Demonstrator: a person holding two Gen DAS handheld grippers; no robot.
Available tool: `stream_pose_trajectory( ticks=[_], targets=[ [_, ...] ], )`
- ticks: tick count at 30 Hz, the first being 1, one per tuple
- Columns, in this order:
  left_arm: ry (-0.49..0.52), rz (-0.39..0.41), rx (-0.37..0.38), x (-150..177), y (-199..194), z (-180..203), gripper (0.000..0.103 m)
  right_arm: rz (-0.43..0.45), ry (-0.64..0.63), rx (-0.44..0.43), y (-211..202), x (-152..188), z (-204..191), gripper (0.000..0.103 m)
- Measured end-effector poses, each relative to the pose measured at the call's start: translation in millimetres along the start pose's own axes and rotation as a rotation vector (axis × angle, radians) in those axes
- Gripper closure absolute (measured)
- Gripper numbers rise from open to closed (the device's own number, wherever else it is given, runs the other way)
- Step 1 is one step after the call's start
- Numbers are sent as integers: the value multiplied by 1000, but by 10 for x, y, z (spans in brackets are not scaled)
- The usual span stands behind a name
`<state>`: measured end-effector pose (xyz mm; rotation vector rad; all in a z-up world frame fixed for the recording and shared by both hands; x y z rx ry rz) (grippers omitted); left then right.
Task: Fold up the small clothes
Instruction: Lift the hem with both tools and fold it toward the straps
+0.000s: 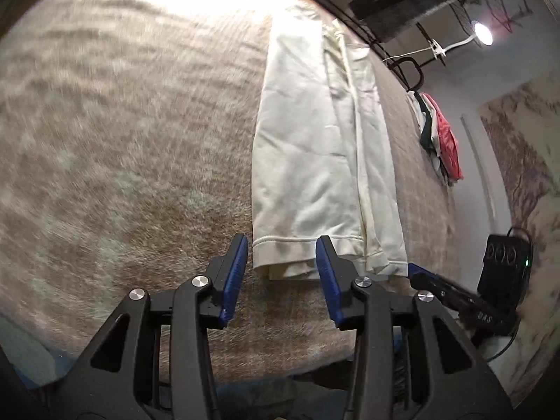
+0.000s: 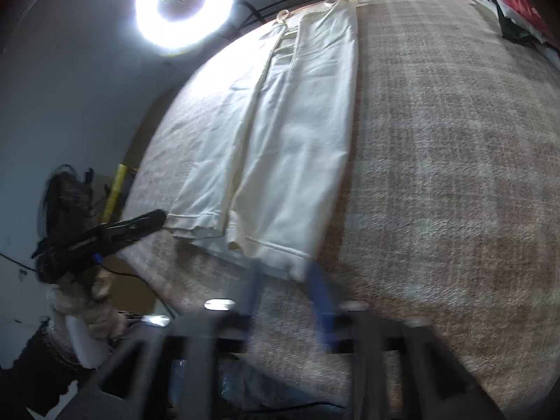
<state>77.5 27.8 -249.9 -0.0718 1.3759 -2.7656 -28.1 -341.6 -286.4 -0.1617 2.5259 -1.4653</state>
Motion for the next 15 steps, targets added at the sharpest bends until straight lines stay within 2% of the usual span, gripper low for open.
stream_pose_trajectory(
  ticks=[2,5,8,9,10,13,15],
  targets=[
    [-14,-16,14,-15,53,-17,64,9,-3,-20,-21,-6,1,58],
    [14,-50,12,-7,120,32,97,-4,30,-62,14,-47,78,64],
    [16,-44,0,9,123,42,100,-40,65,-80,145,-94,154,83],
    [15,-38,3,17,97,47,100,-40,69,-85,166,-111,164,96],
    [13,-20,9,31,21,53,100,-48,72,-86,173,-124,170,100],
    [8,9,25,70,-123,52,100,-26,111,-134,58,-89,232,101],
    [13,2,13,68,-100,42,100,-6,123,-160,-35,-39,253,101]
  ],
)
Point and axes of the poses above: each gripper's, at about its wrist camera, not at the fingertips, and y roughly the way its jaws point, z to its right, x to its underside, the point moved 3 cm from there along y, roughly the way its jaws point, and after that the axes turned 14 degrees about -z, right-handed, at the moved point
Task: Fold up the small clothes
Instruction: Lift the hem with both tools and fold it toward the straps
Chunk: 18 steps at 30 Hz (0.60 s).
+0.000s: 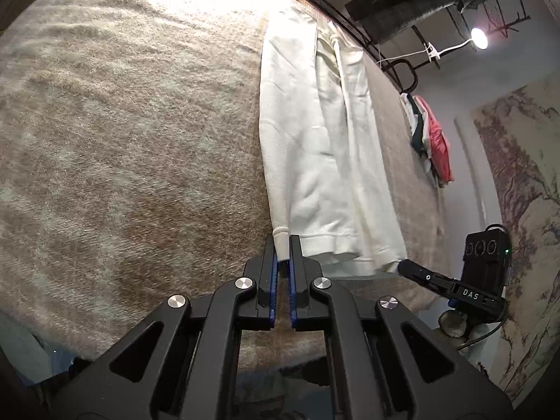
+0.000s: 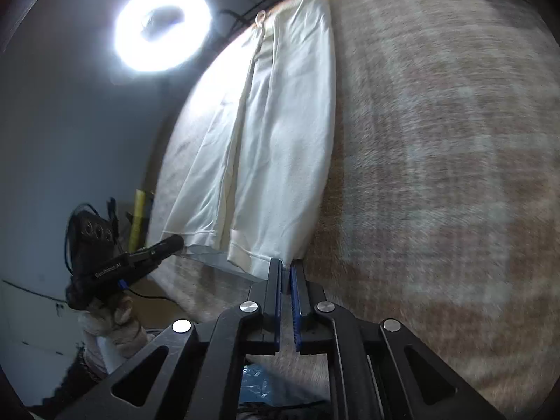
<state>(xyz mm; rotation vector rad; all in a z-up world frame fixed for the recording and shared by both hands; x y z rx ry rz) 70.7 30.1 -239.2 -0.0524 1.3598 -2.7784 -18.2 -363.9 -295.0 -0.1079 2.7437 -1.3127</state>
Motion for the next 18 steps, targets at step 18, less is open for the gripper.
stream_pose_trajectory(
  ticks=[18],
  targets=[
    [40,-5,-32,-230,-45,211,100,22,17,-36,-78,-242,-17,101]
  ],
)
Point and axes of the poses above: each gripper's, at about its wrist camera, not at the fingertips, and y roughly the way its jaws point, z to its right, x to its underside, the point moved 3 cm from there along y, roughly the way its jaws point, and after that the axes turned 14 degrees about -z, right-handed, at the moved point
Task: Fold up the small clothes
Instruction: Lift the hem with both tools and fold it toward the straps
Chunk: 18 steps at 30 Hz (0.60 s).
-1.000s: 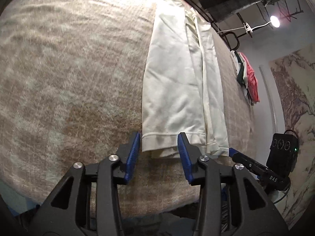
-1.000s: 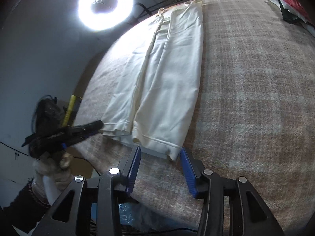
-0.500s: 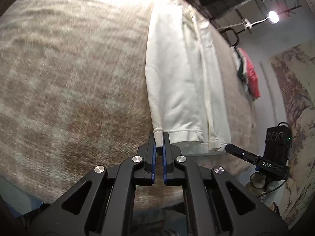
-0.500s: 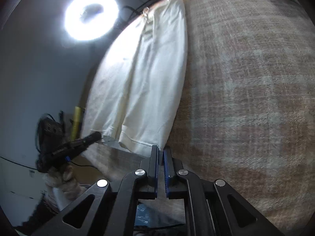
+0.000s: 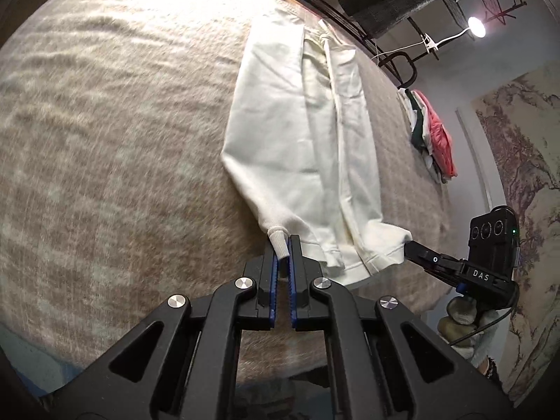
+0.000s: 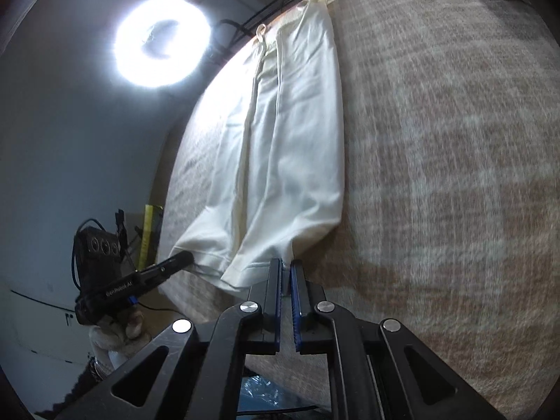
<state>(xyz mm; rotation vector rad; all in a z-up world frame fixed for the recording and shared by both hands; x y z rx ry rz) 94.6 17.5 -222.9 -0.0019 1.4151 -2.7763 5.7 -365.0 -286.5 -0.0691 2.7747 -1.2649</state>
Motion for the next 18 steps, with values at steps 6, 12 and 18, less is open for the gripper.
stream_pose_trajectory(
  ticks=[6,12,18],
  targets=[
    [-2,16,-1,-261,-69,47,100,27,19,-21,-135,-208,1,101],
    [-1,41,-12,-571,-85,102,100,56,33,-16,-211,-568,-20,101],
    [-47,41,-17,-858,31,3,100,85,58,-9,-211,-912,47,101]
  ],
)
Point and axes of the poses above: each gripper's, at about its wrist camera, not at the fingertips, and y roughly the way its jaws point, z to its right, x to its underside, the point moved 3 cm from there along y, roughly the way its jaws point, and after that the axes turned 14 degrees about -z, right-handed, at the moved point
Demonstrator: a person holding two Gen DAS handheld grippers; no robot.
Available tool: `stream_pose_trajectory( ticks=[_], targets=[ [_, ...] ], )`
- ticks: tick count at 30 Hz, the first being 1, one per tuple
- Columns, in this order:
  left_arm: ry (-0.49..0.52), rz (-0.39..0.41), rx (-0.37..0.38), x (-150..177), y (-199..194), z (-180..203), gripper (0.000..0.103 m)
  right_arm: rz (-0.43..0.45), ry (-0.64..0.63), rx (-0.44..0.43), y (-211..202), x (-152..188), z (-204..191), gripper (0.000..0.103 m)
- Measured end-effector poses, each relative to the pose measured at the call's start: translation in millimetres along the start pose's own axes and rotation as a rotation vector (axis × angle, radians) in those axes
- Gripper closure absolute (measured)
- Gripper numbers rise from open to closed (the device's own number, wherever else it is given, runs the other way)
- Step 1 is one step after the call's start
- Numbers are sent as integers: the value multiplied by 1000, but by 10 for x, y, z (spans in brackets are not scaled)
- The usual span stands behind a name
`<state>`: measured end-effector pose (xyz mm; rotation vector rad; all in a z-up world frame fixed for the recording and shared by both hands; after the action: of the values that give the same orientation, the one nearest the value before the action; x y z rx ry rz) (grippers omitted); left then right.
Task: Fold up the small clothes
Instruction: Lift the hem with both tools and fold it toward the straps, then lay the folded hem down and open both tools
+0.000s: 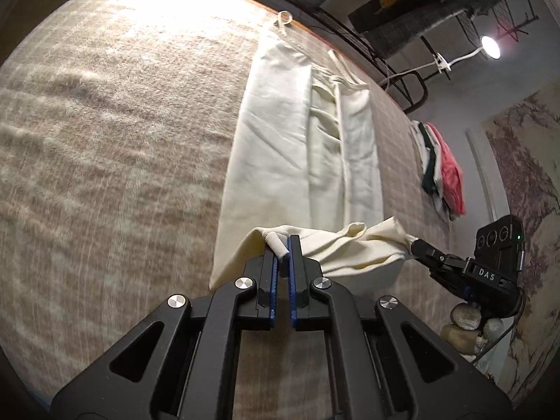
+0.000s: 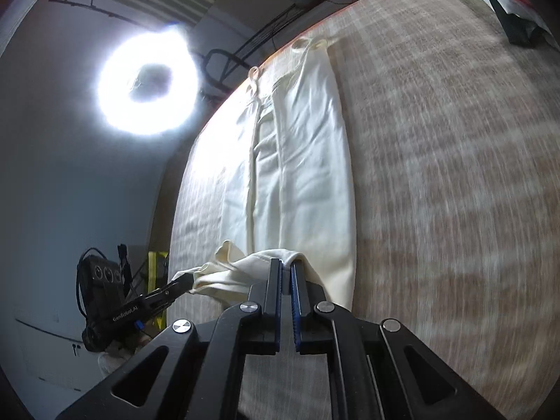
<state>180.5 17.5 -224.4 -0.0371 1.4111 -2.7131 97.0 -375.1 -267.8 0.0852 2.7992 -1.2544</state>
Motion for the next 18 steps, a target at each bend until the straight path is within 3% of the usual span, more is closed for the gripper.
stream_pose_trajectory(
  ticks=[11,13,14,16,17,18],
  targets=[
    [-28,-2,-25,-188,139,-38,100,-16,52,-7,103,-173,173,101],
    [-30,8,-37,-198,123,-43,100,-12,39,-6,104,-186,147,95],
    [-24,8,-44,-202,115,-37,96,-8,34,11,96,-196,140,93],
    [6,29,-73,-203,61,0,81,6,19,54,83,-227,123,74],
    [18,48,-85,-197,25,16,70,15,13,67,64,-229,121,73],
    [36,82,-102,-182,-39,43,65,19,5,71,42,-224,116,73]
  ],
)
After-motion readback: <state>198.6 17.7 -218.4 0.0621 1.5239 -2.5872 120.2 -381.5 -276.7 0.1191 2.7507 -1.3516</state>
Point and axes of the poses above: each gripper's, at about its wrist camera, not at the fingertips, and y roughly the way its jaws point, z to its right, x to its underside, the point moved 3 cm from there along y, roughly the way its jaws point, and after that the axes turned 14 degrees about -z, right-handed, at the moved point
